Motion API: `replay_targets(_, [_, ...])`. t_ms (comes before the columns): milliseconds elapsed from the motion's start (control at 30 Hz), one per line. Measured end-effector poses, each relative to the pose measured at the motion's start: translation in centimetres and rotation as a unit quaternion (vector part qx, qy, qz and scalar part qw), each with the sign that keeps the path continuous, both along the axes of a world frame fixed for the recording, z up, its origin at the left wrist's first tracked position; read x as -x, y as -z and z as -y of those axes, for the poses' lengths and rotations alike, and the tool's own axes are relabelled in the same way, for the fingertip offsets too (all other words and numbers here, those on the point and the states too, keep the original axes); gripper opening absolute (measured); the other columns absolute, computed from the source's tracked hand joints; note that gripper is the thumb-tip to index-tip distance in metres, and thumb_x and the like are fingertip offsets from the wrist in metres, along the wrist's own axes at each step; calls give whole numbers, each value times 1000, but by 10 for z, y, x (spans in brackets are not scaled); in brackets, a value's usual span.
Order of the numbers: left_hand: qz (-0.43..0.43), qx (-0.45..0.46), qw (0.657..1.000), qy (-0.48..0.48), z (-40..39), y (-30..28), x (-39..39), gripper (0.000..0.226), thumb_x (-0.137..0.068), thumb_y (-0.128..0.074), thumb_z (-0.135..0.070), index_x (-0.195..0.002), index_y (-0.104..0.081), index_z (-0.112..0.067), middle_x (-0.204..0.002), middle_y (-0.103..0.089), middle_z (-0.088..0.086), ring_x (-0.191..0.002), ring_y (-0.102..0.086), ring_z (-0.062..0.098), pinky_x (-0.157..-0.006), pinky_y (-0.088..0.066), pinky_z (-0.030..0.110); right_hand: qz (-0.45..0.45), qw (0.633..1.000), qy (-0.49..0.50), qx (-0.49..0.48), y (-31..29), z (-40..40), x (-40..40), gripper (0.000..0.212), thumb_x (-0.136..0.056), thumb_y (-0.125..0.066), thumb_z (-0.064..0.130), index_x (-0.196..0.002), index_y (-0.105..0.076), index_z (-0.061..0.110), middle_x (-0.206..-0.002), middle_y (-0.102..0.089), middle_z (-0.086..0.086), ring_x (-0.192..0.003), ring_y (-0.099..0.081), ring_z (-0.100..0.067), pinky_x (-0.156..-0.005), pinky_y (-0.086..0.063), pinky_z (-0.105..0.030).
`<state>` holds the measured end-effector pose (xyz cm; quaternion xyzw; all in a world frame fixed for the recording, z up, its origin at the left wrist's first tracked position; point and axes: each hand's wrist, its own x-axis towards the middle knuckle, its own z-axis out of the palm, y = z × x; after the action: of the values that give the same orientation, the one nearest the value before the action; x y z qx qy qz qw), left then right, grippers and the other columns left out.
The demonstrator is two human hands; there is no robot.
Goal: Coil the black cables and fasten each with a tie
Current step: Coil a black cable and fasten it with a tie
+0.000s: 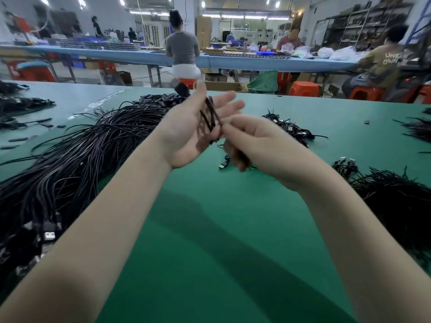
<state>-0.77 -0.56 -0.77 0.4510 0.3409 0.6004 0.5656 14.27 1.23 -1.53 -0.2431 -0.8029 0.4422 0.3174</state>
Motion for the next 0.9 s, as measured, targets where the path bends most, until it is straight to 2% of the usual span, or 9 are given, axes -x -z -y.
replay_targets(67, [80,-43,996,11,4,-6,2,56,-103,-25,-44,-103,-67,-8,-96,-74,5,-97,-69,19,-83,-55,24,59,997,-45,37,6,1,0,26,-102,-43,23,-90,-65,14,-65,-60,0,-58,-58,-12,-65,-51,-31])
replay_targets(167, [128,-58,989,37,12,-13,5,47,-103,-31,-42,-78,-63,-19,-63,-61,-9,-65,-64,6,-57,-50,17,98,992,-39,67,14,-9,-4,27,-100,-45,31,-95,-69,18,-84,-74,3,-82,-69,-17,-85,-51,-35])
replay_targets(300, [115,-13,985,125,15,-12,3,41,-104,-27,-43,-73,-45,-23,-50,-41,-11,-45,-43,-1,-46,-36,12,0,985,-11,173,20,-23,-6,21,-98,-50,33,-96,-69,25,-101,-74,4,-100,-68,-18,-97,-50,-39])
replay_targets(367, [112,6,986,125,12,-6,-3,41,-103,-27,-43,-72,-43,-22,-52,-40,-10,-47,-43,0,-47,-38,13,-77,959,-49,269,16,-26,-6,19,-95,-54,32,-91,-69,20,-88,-72,0,-93,-71,-21,-93,-52,-40])
replay_targets(500, [83,28,992,86,3,5,-9,40,-102,-30,-39,-73,-47,-18,-64,-54,-5,-68,-63,11,-61,-54,19,-105,949,-5,296,19,-30,-6,12,-89,-63,23,-81,-65,14,-66,-67,1,-71,-72,-14,-73,-59,-27])
replay_targets(633, [-90,55,994,20,1,8,-1,39,-101,-40,-37,-71,-56,-19,-71,-64,-1,-69,-65,13,-69,-54,25,-77,953,25,291,27,-34,-5,11,-94,-58,20,-88,-65,13,-62,-65,4,-64,-69,-10,-63,-57,-22])
replay_targets(733, [-254,68,962,-78,-2,10,5,41,-99,-40,-48,-69,-55,-25,-76,-58,-8,-73,-54,12,-70,-42,26,-92,958,51,266,29,-36,-3,13,-94,-59,22,-92,-68,13,-58,-63,7,-58,-66,-8,-57,-55,-21])
replay_targets(800, [-241,84,962,-98,-6,15,5,39,-98,-42,-49,-71,-57,-25,-93,-57,-8,-87,-50,15,-74,-41,27,-83,966,62,238,29,-37,-3,14,-95,-58,20,-93,-69,13,-62,-65,6,-55,-64,-7,-54,-53,-20])
replay_targets(900, [-68,80,994,-35,-9,18,-5,35,-100,-41,-40,-77,-56,-18,-115,-66,0,-91,-60,18,-84,-51,30,-47,978,65,195,31,-36,-2,19,-99,-52,21,-92,-69,20,-69,-67,9,-54,-62,-6,-56,-53,-20])
